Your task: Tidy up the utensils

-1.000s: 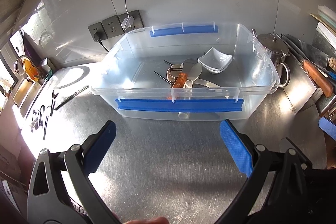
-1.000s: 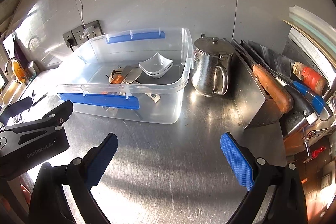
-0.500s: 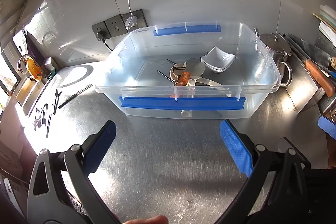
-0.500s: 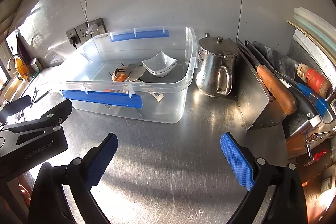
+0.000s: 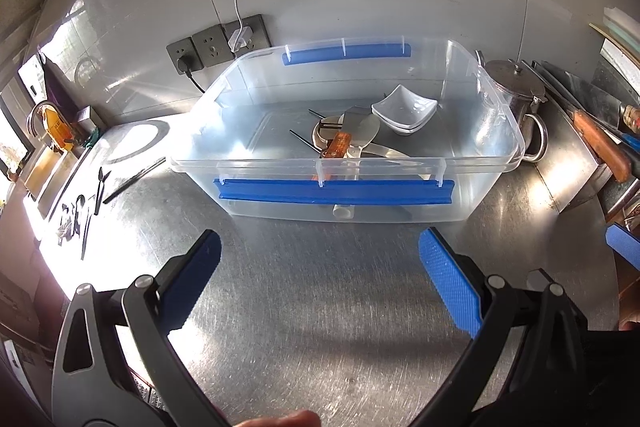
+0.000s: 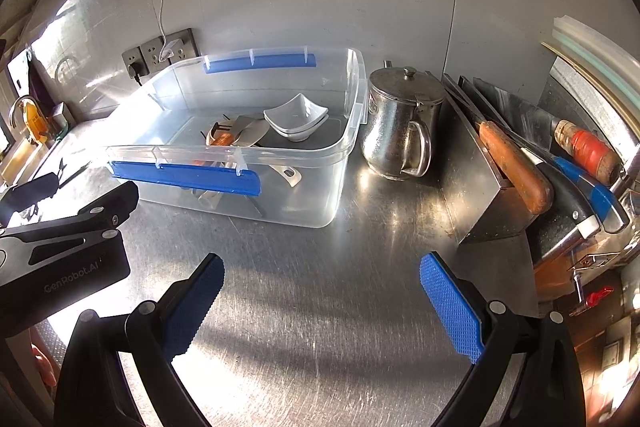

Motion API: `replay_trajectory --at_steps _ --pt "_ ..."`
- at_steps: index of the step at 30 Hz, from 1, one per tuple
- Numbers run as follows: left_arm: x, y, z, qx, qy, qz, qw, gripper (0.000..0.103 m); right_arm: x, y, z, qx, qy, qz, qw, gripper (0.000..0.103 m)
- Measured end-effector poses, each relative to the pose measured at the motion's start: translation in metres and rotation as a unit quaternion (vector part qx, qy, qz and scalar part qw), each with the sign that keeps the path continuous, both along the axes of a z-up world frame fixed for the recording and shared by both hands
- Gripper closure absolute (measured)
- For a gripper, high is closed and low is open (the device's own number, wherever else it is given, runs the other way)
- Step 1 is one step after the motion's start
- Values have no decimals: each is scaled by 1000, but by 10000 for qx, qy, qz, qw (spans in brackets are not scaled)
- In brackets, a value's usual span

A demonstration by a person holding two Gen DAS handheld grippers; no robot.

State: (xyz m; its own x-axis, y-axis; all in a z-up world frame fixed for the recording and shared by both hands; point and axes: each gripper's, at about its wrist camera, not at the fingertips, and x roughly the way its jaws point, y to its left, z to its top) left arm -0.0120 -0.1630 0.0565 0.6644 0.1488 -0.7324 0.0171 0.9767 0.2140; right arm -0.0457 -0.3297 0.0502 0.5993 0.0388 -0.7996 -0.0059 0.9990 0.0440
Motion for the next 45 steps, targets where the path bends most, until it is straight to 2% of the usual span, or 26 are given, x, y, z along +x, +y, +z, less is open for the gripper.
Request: replay_trajectory --at_steps 14,45 --pt "-1 -9 1 -34 -14 -36 10000 8 -5 -10 3 -49 -27 -51 10000 5" --pt "3 -5 0 -16 0 42 10000 8 -1 -4 0 -79 12 17 10000 5"
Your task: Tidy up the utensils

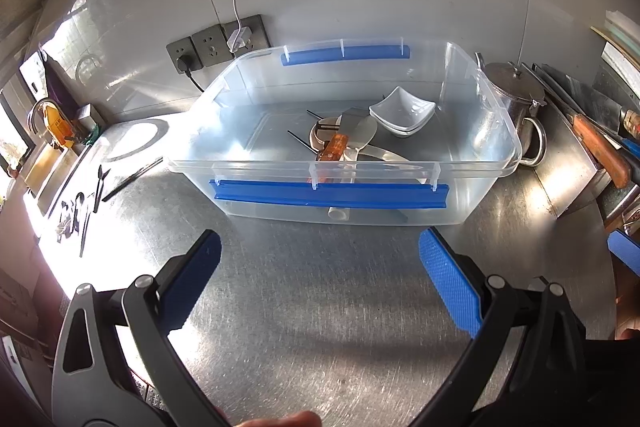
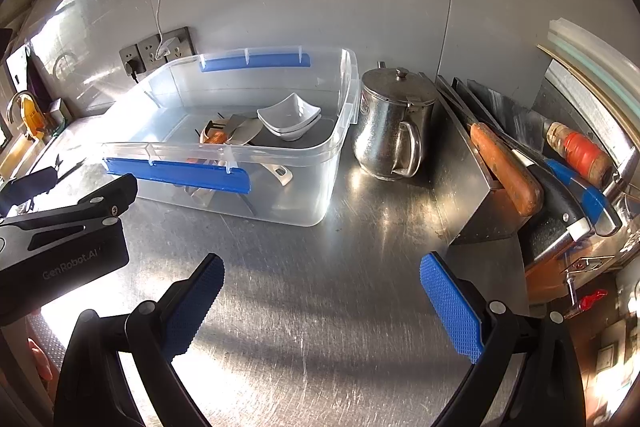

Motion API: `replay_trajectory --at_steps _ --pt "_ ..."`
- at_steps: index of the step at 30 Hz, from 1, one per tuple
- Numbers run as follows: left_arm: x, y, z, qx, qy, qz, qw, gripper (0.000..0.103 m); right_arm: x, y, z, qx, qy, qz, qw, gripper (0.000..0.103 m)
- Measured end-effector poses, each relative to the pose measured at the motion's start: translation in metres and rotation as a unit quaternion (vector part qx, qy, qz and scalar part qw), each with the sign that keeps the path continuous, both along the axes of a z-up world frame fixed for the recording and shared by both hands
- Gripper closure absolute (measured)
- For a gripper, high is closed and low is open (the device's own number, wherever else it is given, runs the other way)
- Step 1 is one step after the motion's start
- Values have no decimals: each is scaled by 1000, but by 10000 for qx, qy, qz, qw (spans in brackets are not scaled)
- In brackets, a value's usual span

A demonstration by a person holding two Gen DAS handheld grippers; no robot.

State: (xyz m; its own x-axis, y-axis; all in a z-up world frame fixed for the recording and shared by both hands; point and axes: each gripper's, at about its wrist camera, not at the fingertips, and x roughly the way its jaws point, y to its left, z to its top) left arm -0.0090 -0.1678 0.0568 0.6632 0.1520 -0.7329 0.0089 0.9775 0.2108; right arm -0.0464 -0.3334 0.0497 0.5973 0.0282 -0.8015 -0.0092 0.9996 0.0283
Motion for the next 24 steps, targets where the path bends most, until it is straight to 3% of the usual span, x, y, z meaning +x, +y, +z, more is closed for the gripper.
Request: replay_trajectory --at_steps 24 --pt "15 -7 -7 -38 74 -147 9999 8 11 -4 -5 -140 15 -70 9999 5"
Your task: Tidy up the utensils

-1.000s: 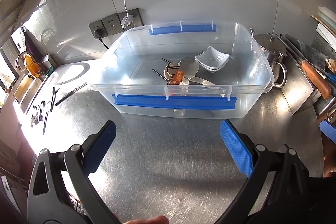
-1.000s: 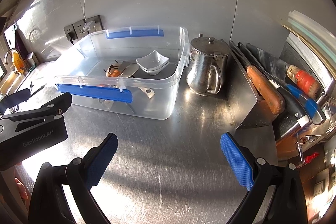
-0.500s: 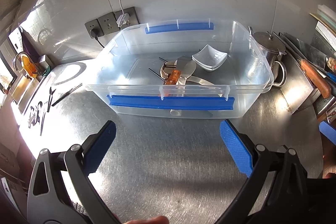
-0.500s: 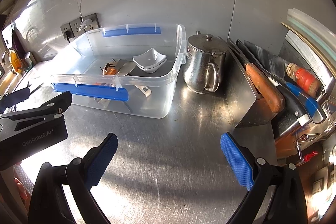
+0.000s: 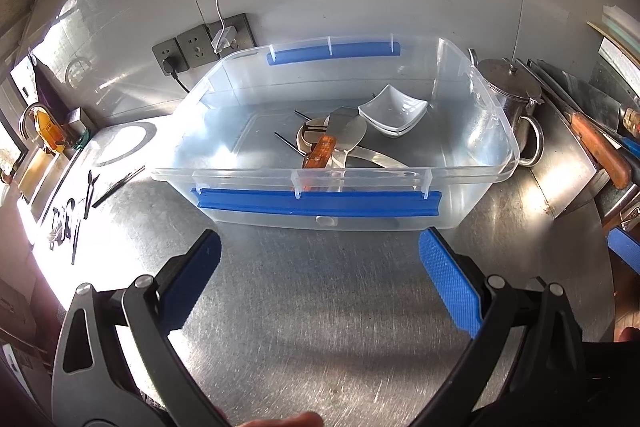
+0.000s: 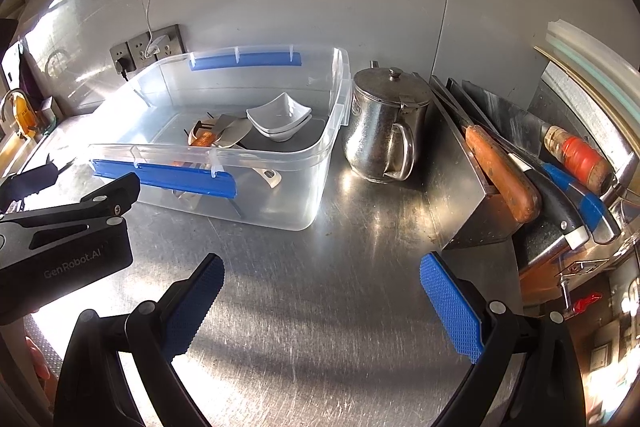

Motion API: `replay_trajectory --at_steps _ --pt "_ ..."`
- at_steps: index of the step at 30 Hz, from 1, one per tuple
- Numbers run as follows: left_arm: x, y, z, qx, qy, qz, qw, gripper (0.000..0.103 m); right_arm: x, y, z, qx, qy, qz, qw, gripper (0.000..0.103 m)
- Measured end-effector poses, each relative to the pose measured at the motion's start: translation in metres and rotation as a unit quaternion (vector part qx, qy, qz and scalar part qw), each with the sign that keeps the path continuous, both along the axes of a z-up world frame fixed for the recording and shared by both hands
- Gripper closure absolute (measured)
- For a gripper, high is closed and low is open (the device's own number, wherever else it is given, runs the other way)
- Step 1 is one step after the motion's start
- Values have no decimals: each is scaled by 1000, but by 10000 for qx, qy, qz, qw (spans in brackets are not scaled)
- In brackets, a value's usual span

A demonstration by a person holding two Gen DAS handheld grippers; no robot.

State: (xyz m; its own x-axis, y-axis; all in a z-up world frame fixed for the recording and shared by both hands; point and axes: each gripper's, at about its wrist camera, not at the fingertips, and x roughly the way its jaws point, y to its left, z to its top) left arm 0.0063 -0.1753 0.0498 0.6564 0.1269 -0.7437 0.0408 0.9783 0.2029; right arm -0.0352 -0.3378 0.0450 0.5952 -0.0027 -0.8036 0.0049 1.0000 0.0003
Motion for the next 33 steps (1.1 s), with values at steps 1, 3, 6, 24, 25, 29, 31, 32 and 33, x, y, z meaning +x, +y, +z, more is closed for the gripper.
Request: replay_trajectory --at_steps 1,3,6,24,25,29,31,32,33 --pt "0 0 0 1 -1 -6 10000 8 1 0 0 -2 2 -2 10000 5" --pt "2 0 0 7 -6 -1 10000 8 1 -1 0 -4 2 -9 10000 5" --pt "3 0 -1 -1 -3 21 10000 8 1 -1 0 -3 7 1 10000 5" --pt "3 5 1 -33 -107 70 9999 8 2 3 -2 -53 -11 35 10000 5" --pt "3 5 1 -71 -104 53 9999 8 2 2 -1 -25 -15 37 10000 5" --pt "2 3 1 -73 -80 17 9999 8 1 0 0 1 -38 -26 10000 5" --pt "2 3 0 -48 -66 9 10000 8 1 0 0 -6 -34 -34 10000 5" --pt "2 2 0 -46 -63 1 10000 8 1 0 0 -7 -32 -38 10000 5" --pt "2 2 0 -46 -61 -5 10000 8 0 0 0 -8 -29 -34 10000 5"
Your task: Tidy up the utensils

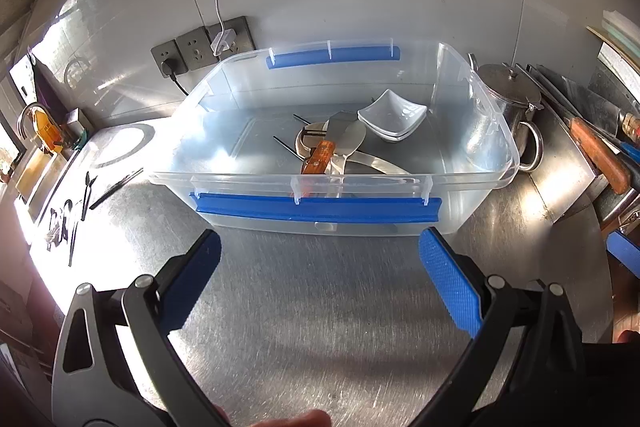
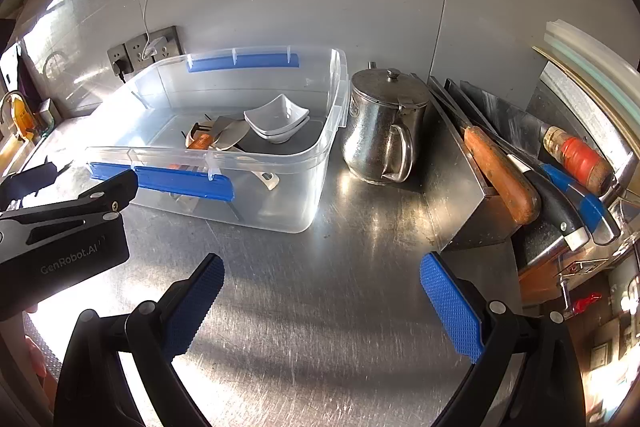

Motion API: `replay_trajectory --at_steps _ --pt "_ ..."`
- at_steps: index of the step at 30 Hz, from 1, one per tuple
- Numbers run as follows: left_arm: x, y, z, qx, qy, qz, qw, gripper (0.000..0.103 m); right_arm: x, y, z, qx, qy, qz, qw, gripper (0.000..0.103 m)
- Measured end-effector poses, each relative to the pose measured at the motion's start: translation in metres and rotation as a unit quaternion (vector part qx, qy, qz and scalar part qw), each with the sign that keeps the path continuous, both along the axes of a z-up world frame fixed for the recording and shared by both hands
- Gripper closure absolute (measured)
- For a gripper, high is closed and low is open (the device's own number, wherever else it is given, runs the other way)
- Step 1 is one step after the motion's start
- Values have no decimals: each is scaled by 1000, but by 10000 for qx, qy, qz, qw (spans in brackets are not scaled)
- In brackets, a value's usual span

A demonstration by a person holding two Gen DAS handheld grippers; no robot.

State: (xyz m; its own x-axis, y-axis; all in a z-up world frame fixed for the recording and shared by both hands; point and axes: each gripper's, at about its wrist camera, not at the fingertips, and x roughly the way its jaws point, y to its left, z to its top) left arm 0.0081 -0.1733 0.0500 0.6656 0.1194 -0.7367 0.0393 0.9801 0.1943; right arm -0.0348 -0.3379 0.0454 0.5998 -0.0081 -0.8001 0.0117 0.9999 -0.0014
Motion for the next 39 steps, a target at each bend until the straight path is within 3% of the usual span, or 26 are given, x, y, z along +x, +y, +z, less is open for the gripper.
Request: replay_trajectory --at_steps 39 --pt "5 24 -2 -145 65 157 9998 8 9 16 -1 -69 -22 99 9999 5"
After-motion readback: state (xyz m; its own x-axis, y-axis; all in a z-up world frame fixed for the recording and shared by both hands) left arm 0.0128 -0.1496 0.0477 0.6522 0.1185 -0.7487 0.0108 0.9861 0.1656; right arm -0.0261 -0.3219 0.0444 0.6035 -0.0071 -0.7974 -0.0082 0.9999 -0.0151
